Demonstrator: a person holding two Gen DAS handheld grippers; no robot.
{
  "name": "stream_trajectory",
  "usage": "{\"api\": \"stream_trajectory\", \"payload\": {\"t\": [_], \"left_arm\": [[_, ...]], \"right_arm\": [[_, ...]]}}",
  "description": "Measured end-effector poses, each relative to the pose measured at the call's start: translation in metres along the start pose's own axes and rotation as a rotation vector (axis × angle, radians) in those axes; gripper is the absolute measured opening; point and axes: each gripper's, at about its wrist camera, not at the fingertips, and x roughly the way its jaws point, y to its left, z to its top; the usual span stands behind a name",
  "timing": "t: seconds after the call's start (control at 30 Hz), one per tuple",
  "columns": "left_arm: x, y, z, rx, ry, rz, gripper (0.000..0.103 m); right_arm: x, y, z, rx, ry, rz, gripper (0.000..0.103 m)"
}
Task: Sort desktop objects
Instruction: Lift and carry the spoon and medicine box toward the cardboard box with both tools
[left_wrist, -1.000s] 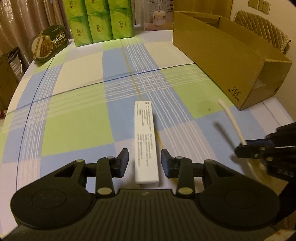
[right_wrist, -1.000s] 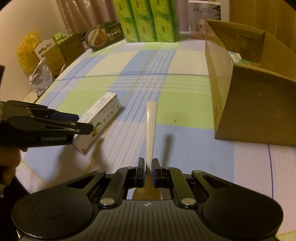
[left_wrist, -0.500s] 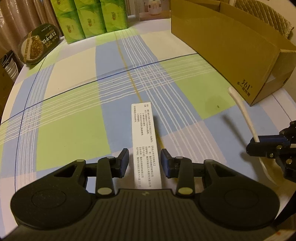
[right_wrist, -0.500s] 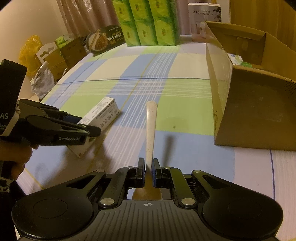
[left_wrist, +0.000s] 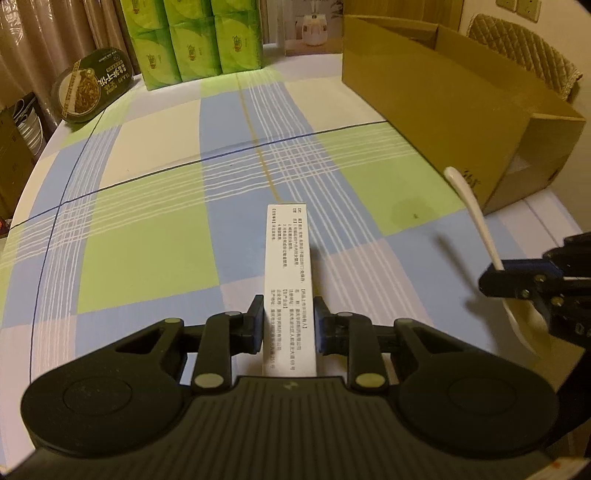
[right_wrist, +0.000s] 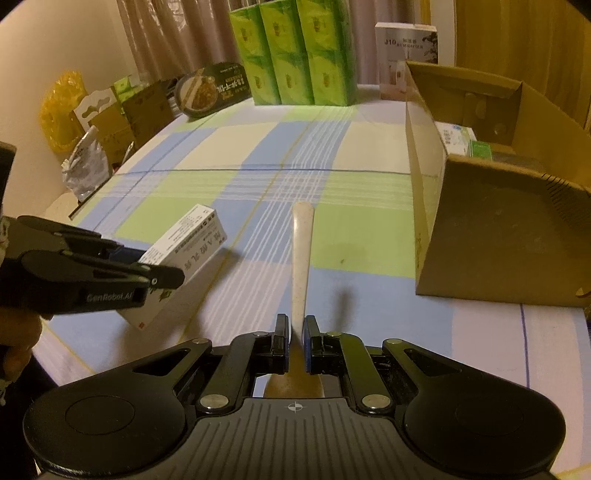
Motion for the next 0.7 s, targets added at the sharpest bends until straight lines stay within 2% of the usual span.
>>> {"api": "stream_trajectory", "payload": {"t": [0.37, 0.7], "left_arm": [[-0.030, -0.010, -0.010, -0.014, -0.027, -0.014, 0.021], [-0.044, -0.014, -0.007, -0.021, -0.060, -0.019, 0.021]], "right_arm": [[-0.017, 0.004, -0.001, 0.000, -0.030, -0.009, 0.004], [-0.024, 0.005, -0.001, -0.003, -0.048, -0.013, 0.004]]}}
